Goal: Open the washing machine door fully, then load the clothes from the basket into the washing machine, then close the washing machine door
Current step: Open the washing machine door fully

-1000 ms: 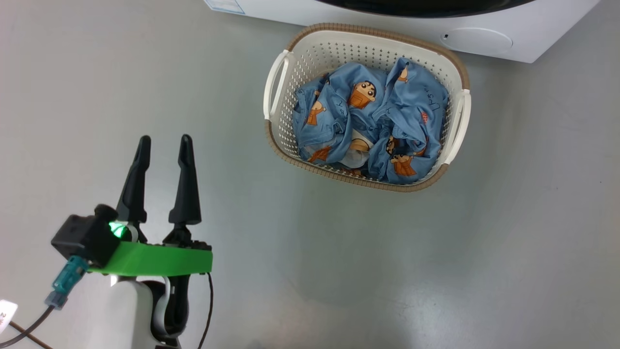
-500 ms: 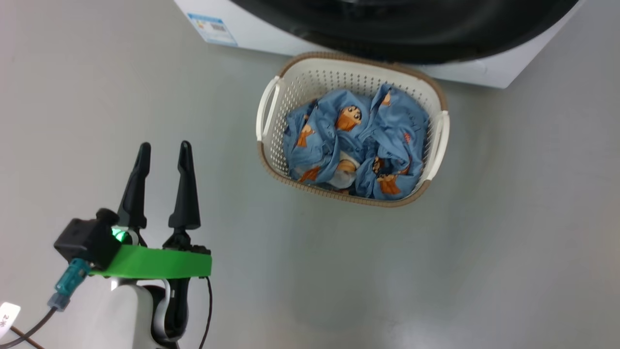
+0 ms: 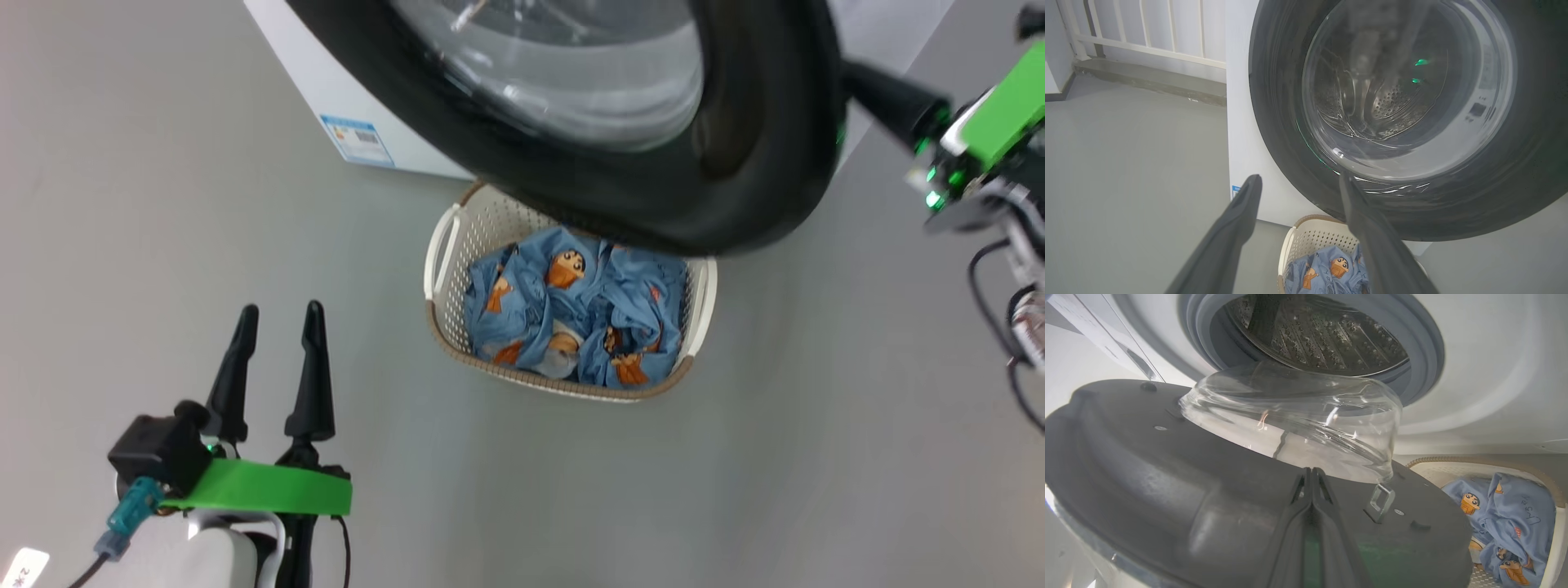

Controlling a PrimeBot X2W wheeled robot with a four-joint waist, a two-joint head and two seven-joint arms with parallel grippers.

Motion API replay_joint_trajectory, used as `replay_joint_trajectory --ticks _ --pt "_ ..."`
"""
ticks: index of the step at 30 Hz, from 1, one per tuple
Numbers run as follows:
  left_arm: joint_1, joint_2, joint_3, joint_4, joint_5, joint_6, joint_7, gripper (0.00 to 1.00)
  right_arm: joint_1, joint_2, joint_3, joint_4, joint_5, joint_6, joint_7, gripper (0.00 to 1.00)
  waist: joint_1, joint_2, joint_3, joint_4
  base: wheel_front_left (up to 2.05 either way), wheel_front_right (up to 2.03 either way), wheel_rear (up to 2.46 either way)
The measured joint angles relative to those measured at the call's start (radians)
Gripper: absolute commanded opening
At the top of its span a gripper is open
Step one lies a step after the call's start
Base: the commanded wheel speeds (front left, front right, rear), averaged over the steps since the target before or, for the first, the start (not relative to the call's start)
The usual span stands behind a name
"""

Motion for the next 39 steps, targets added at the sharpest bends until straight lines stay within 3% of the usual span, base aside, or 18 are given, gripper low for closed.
replay_joint_trajectory --ticks 13,39 --pt "0.062 0.006 0.017 0.022 0.001 0.0 0.0 1.0 0.188 0.044 -0.007 -0.092 0.014 0.0 0.046 0.0 0.0 0.0 -0.112 0.033 0.0 0.0 0.0" --pt "0.127 0.021 0.039 0.059 0.003 0.0 0.0 1.0 0.44 0.142 -0.016 -0.227 0.016 0.0 0.123 0.0 0.0001 0.0 -0.224 0.193 0.0 0.0 0.0"
